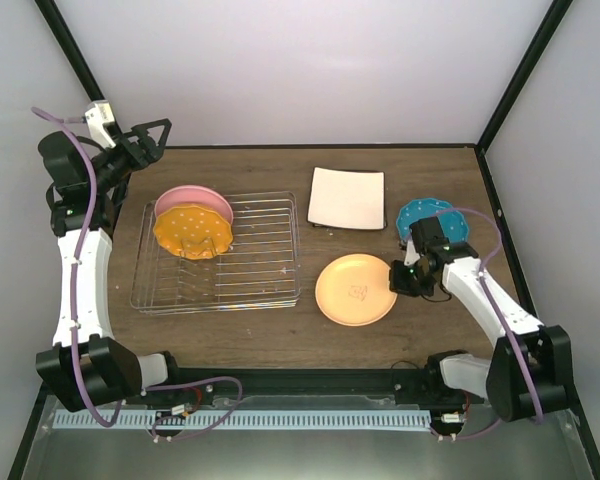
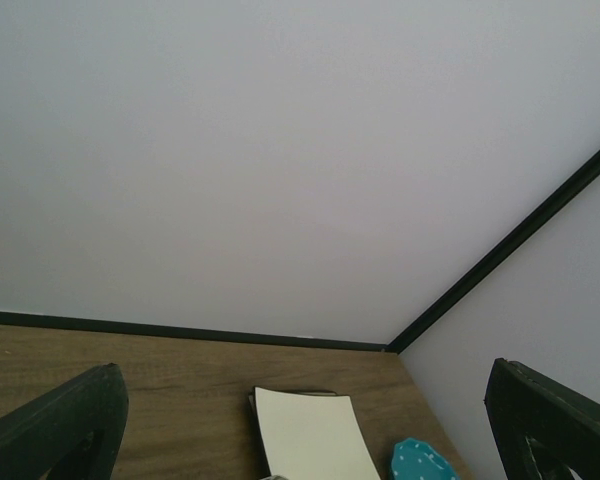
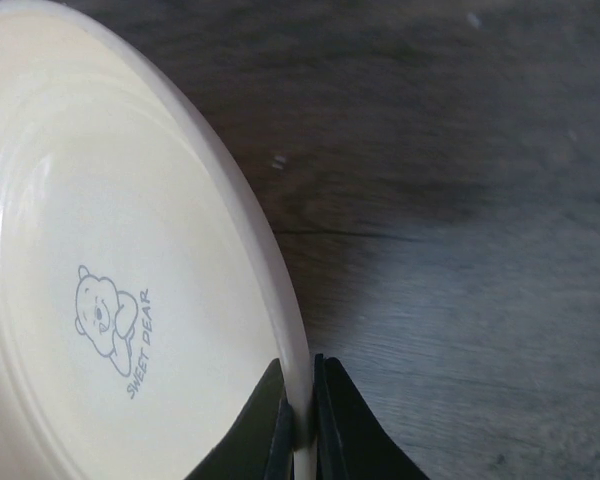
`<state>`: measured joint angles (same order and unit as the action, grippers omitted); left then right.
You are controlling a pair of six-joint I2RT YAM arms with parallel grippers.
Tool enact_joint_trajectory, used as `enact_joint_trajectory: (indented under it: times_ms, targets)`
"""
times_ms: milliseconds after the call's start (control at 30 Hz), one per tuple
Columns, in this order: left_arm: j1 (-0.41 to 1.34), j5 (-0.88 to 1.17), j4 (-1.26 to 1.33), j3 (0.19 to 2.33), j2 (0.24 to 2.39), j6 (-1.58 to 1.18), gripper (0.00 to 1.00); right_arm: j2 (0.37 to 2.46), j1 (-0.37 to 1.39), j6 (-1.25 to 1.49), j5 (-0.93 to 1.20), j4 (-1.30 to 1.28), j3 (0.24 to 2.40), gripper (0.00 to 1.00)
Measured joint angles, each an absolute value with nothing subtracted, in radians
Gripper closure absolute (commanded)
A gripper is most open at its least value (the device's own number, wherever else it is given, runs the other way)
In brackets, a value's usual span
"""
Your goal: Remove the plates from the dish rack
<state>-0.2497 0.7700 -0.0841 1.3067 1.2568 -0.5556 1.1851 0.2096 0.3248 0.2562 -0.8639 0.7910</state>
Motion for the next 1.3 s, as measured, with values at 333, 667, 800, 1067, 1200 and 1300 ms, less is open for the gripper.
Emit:
enact_joint_trajectory:
  times_ms: [333,667,800,1067,1200,1300]
  targets:
    - [-0.250,0.772,-0.085,1.307,1.256,-0.550,0.00,1.324,0.118,0.369,0.209,-0.811,0.767,0.84]
    - [-0.250,0.772,-0.092,1.307,1.254,-0.544,0.00,1.408,0.096,0.381,0.178,-0.768,0.771,0.43]
    - [-0.250,0.772,-0.093,1.307,1.253,-0.542,0.00,1.387,0.078,0.377,0.147,-0.798,0.830,0.39]
    - [-0.250,0.772,-0.092,1.307,1.253,-0.541,0.00,1.382,0.094,0.317,0.164,-0.652,1.276,0.39]
    - [-0.250,0.772,-0.092,1.307,1.253,-0.541,0.00,1.575,0.260,0.215,0.190,-0.533,1.562,0.39]
    - [-0.250,0.772,-0.092,1.307,1.253,-0.541,0.00,1.794,0.466,0.088,0.208,-0.476,1.795,0.39]
